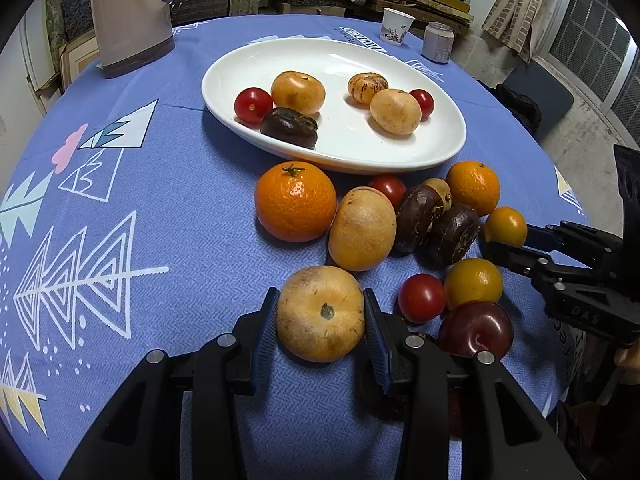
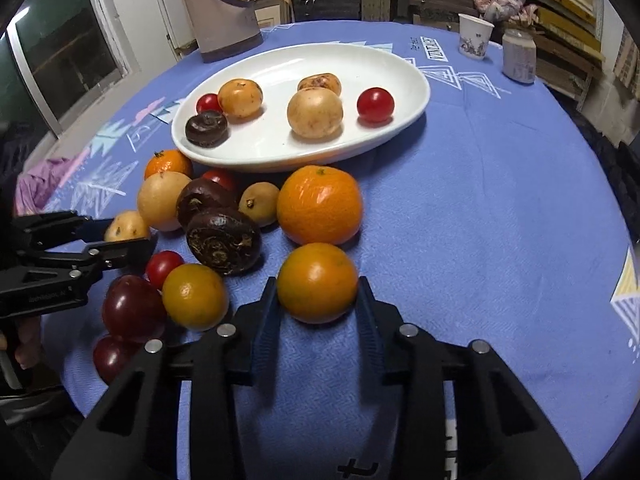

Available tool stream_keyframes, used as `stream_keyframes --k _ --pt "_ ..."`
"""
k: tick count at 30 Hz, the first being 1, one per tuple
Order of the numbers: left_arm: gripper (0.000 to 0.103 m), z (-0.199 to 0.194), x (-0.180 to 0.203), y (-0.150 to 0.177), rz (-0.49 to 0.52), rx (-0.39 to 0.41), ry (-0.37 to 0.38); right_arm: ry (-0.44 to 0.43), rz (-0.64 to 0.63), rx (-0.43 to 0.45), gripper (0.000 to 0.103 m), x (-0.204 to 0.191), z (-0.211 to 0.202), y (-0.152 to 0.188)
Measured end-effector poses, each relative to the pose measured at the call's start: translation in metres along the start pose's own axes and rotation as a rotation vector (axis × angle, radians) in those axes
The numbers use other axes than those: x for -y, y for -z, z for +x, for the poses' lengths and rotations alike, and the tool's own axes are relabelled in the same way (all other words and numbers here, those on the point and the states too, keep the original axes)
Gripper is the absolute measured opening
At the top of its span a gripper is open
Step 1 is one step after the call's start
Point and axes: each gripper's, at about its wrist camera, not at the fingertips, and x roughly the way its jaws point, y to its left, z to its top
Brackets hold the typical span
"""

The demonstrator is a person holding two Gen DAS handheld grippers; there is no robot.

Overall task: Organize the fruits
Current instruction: 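Grasp the pale pear with the left tool while the right tool grasps the orange fruit, then lift the pale pear with the left tool while the right tool lifts the orange fruit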

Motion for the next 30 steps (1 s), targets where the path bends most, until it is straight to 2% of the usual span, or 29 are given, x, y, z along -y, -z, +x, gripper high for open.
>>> stream_keyframes --k 9,17,25,30 --pt "0.041 -0.006 -0.001 0.005 -0.012 0.002 0.002 -0.007 0.0 0.036 0.037 0.003 -0.021 0.006" --pt "0.041 -0.031 0.001 0.005 -0.003 0.047 -0.006 -0.012 -0.025 0.068 0.038 -0.003 -0.038 0.003" --pt "0.041 -0.049 0.008 -0.001 0.024 0.091 -0.011 -0.011 -0.037 0.105 0.038 -0.005 -0.056 -0.003" --pt "0.041 -0.063 0.012 -0.017 0.046 0.126 -0.023 -0.016 -0.065 0.14 0.038 -0.01 -0.07 -0.017"
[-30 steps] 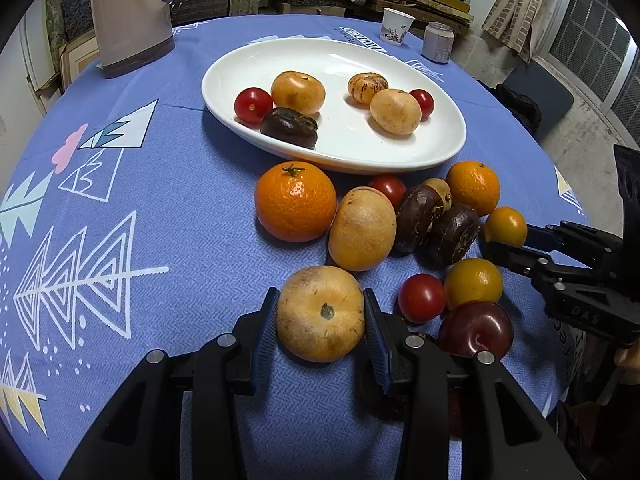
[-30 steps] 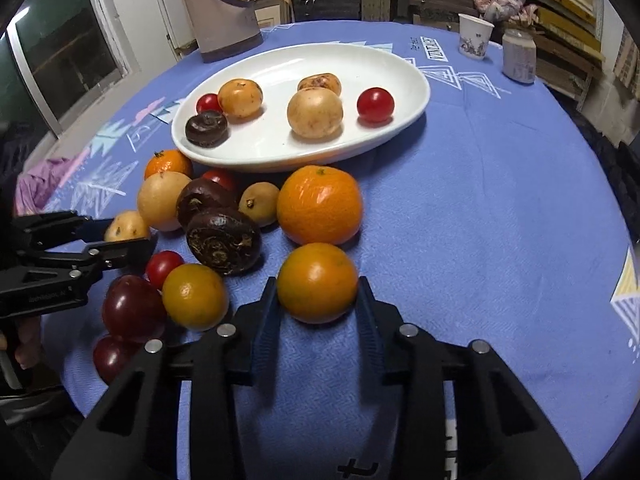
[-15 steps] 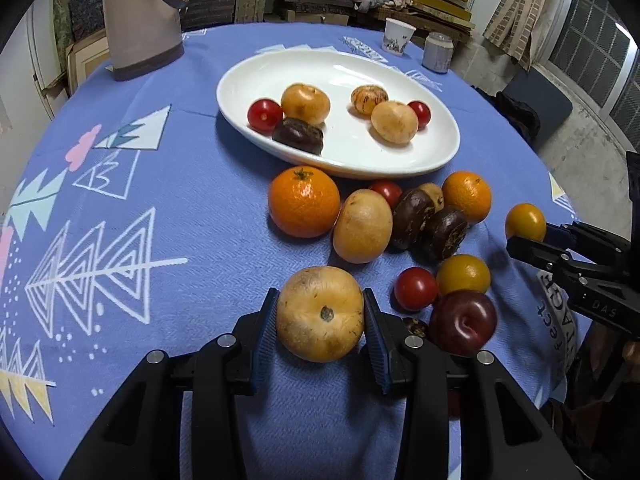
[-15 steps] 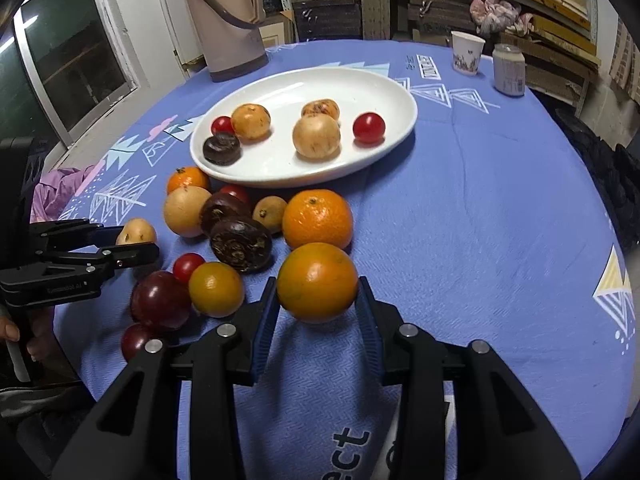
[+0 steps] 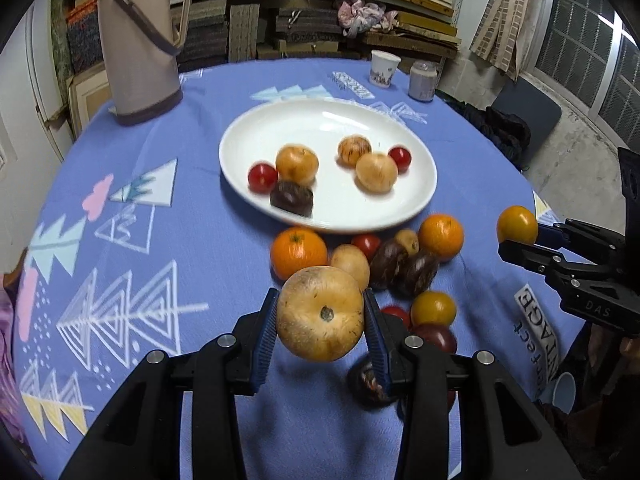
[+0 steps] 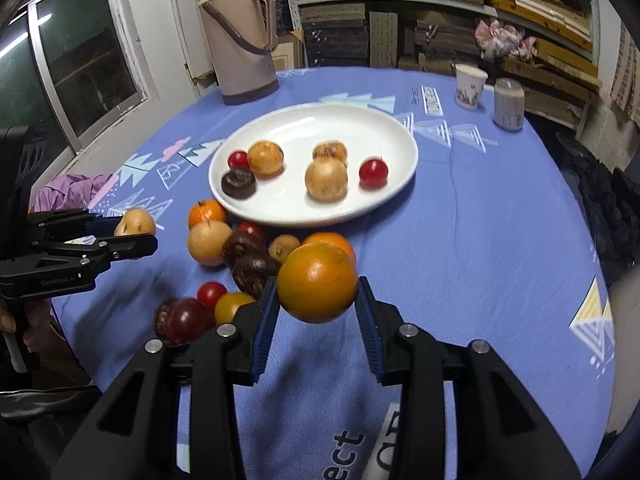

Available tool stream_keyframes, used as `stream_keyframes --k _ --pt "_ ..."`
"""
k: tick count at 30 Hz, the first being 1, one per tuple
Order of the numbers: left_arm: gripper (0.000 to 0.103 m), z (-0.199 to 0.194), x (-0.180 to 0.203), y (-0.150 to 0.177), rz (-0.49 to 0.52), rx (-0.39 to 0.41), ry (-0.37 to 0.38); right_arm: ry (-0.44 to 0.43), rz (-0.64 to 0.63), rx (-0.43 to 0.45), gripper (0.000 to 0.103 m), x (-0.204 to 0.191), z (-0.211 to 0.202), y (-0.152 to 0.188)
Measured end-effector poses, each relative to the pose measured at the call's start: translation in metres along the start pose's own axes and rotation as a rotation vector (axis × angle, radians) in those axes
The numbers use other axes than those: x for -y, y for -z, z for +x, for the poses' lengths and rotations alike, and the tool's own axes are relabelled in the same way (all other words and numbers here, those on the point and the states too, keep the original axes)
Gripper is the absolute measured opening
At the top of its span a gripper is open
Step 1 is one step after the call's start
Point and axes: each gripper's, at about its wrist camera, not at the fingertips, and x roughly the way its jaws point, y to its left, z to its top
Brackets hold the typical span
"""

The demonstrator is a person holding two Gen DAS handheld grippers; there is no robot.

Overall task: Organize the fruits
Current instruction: 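Lift the pale pear with the left tool while the right tool lifts the orange fruit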

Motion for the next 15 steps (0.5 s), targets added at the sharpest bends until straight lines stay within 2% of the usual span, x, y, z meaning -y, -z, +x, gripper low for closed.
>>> stream_keyframes --k 9,13,15 --pt "0.041 -0.005 0.004 -0.045 0.015 0.068 -0.001 -0.038 -0.031 0.049 0.038 -0.004 -0.001 -0.042" --pt "0.041 0.007 0.005 -0.063 0.006 0.086 0.023 -0.065 -0.022 0.036 0.038 -0.004 0.02 -0.058" --pt "0.041 0.026 0.003 -0.073 0.008 0.082 0.005 -0.085 -0.014 0.002 0.038 -0.003 0.043 -0.067"
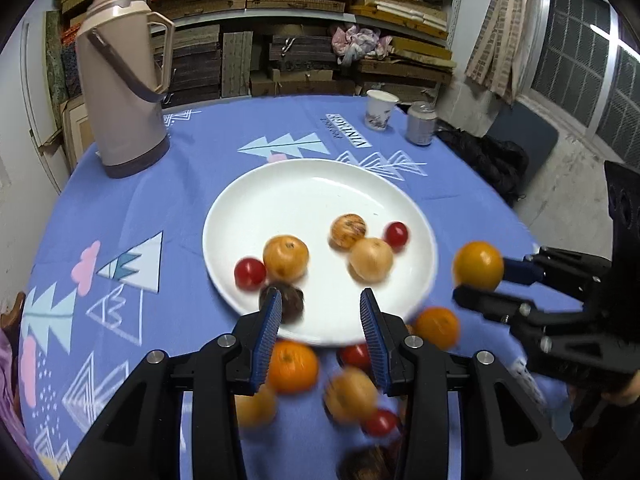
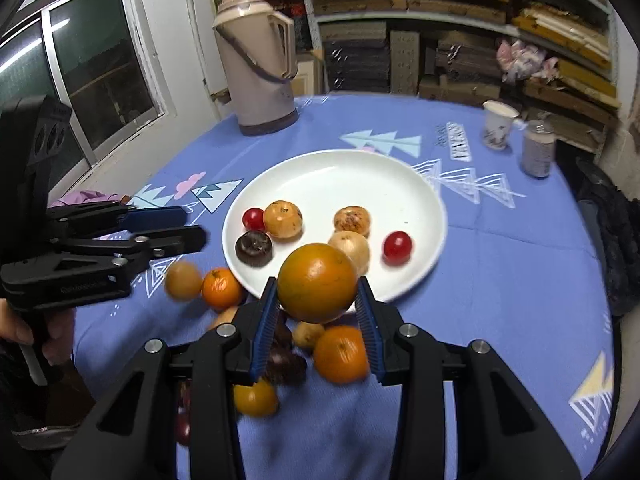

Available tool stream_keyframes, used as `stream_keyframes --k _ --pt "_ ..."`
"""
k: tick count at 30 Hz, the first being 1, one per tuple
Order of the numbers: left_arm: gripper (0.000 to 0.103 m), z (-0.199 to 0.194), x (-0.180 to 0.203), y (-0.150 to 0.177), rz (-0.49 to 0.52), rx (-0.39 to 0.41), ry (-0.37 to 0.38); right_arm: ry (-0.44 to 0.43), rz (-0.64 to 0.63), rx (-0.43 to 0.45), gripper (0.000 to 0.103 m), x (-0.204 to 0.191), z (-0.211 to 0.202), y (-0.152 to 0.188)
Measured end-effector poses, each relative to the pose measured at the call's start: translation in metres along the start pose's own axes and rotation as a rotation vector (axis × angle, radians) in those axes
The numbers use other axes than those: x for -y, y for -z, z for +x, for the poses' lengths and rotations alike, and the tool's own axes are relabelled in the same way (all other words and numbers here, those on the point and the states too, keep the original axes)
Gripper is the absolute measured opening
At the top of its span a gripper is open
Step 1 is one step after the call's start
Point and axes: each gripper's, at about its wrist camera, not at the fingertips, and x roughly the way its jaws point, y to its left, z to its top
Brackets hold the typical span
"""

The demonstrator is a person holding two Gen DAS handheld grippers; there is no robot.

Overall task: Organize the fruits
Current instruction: 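Lift the pale pear with the left tool while the right tool lifts the orange fruit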

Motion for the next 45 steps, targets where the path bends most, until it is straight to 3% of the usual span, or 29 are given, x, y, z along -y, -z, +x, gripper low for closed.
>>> stream_keyframes --k 2,5,12,13,14,15,19,20,22,24,25,26,28,32,34,39,45 --pt "0.027 0.024 -0.01 -0.009 -0.048 -0.007 -0.015 -0.02 0.021 -0.031 0.038 0.003 0.028 -0.011" --pt "0.026 0.041 -0.026 -0.012 -0.099 -0.073 0.001 -0.07 0.053 -0.059 0.038 0.004 0.057 -0.02" --pt "0.031 0.011 -0.044 0.012 0.01 -0.081 -0.051 -0.067 0.03 -0.01 0.038 0.011 0.032 -0.017" --pt "0.043 0.007 -0.053 0.018 0.005 -0.084 -0.074 -0.065 0.033 -0.012 0.038 0.012 0.031 -0.015" --pt "0.063 -0.002 -0.071 0.024 -0.023 -0.087 -0.106 -0.065 0.03 -0.014 0.038 0.011 0.031 -0.013" --pt "0.072 -0.01 -0.085 0.029 -0.048 -0.079 -0.124 -0.072 0.023 -0.017 0.038 0.008 0.032 -0.011" --pt "0.078 -0.049 -0.144 0.048 -0.106 -0.047 -0.295 -0.092 -0.021 -0.026 0.038 -0.012 0.028 -0.003" --pt "0.083 -0.056 -0.153 0.051 -0.104 -0.042 -0.346 -0.096 -0.026 -0.028 0.038 -0.015 0.027 -0.002" --pt "0.097 -0.073 -0.18 0.062 -0.109 -0.02 -0.464 -0.097 -0.032 -0.029 0.038 -0.022 0.025 0.0" --pt "0.099 -0.088 -0.223 0.078 -0.124 0.033 -0.605 -0.102 -0.034 -0.034 0.038 -0.029 0.025 0.002" --pt "0.099 -0.087 -0.241 0.084 -0.149 0.019 -0.599 -0.103 -0.038 -0.035 0.038 -0.032 0.025 0.002" --pt "0.098 -0.07 -0.272 0.093 -0.213 -0.088 -0.546 -0.1 -0.046 -0.038 0.038 -0.037 0.025 0.001" --pt "0.089 -0.056 -0.289 0.104 -0.266 -0.132 -0.507 -0.098 -0.061 -0.04 0.038 -0.046 0.025 0.0" --pt "0.09 -0.066 -0.272 0.12 -0.244 -0.061 -0.457 -0.103 -0.078 -0.026 0.038 -0.059 0.019 -0.005" --pt "0.09 -0.071 -0.265 0.125 -0.261 -0.068 -0.406 -0.103 -0.093 -0.03 0.038 -0.065 0.022 -0.007" --pt "0.091 -0.082 -0.235 0.134 -0.211 -0.08 -0.385 -0.123 -0.104 -0.042 0.038 -0.073 0.027 -0.004" --pt "0.091 -0.064 -0.22 0.149 -0.207 -0.146 -0.376 -0.122 -0.096 -0.032 0.038 -0.07 0.02 0.001"
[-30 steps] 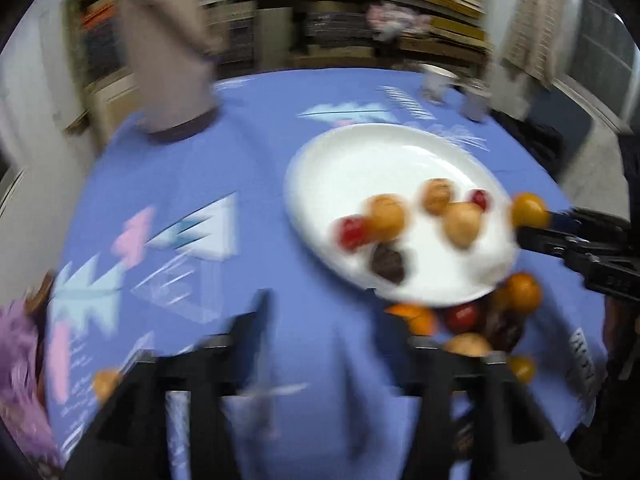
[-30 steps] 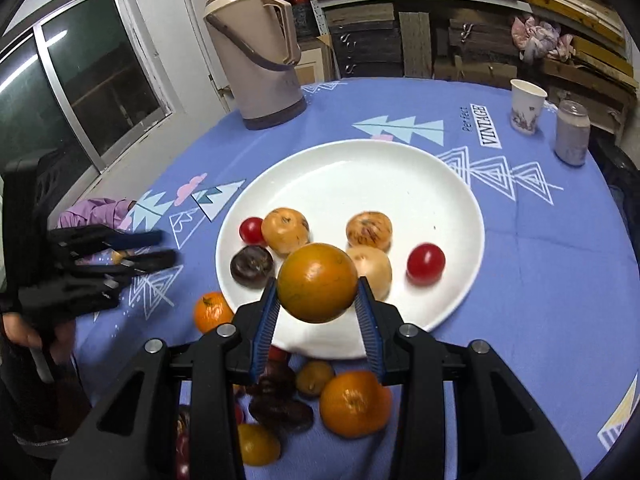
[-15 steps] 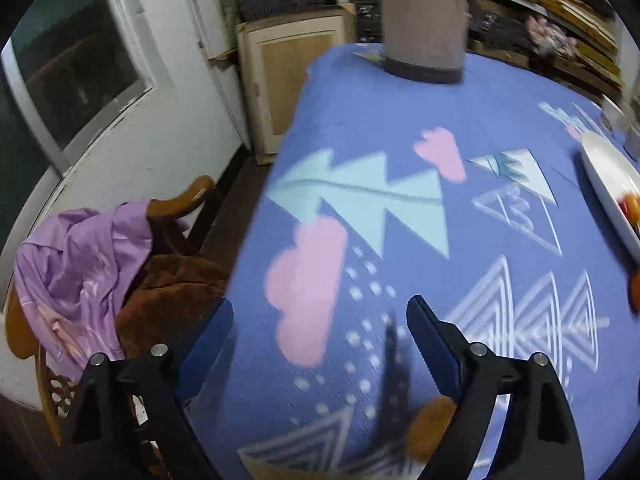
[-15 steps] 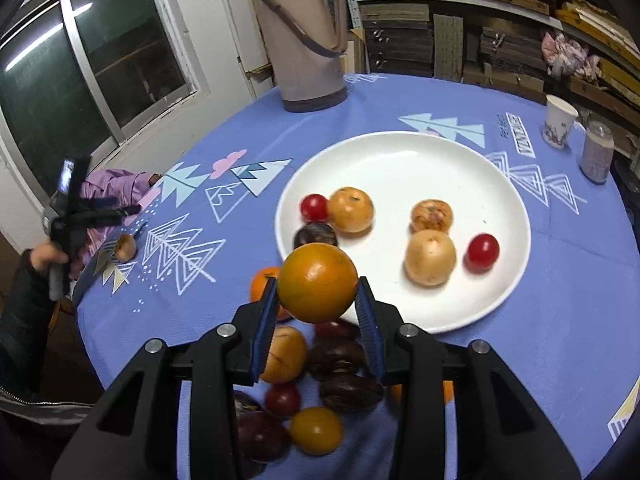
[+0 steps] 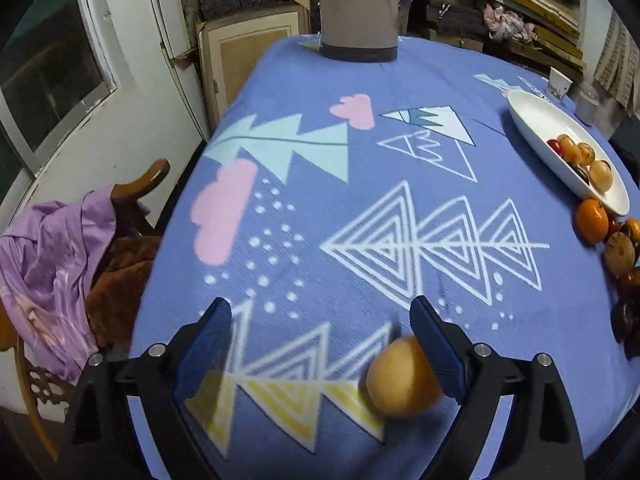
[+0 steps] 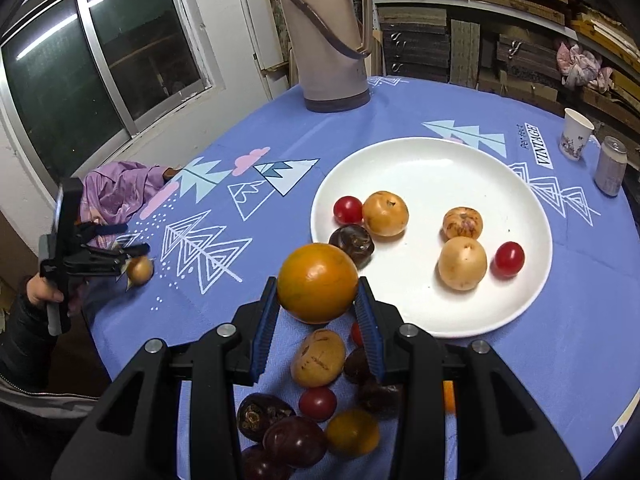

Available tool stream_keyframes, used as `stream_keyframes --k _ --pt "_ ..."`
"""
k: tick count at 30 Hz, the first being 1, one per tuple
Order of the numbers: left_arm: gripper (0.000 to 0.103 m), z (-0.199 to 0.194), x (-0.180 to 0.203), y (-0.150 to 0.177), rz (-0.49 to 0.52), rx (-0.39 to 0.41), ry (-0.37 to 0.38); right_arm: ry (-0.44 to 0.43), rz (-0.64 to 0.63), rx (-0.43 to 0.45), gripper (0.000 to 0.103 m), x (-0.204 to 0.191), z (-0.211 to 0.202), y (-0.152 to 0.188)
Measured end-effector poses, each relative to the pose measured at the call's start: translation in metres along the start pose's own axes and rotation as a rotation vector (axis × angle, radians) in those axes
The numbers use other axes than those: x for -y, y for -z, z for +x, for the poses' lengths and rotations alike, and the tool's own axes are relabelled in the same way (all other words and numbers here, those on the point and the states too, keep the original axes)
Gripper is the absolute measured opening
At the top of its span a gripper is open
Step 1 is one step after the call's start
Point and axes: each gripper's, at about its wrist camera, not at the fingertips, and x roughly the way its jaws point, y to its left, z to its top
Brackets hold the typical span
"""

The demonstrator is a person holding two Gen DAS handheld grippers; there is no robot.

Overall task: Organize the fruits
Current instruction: 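Lift the pale pear with the left tool while the right tool lifts the orange fruit, then carry both fruits onto the white plate and open both tools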

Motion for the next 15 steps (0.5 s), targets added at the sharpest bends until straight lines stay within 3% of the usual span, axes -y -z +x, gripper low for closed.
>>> stream_keyframes --k 8,15 --pt "0.091 -0.036 0.006 0.006 0.01 0.061 0.023 -0.002 0.006 0.005 0.038 0.001 -0.007 0.006" --pt "0.091 -0.023 0.027 0.027 0.025 0.0 0.067 -0.013 -0.004 0.0 0.038 -0.007 -0.008 0.011"
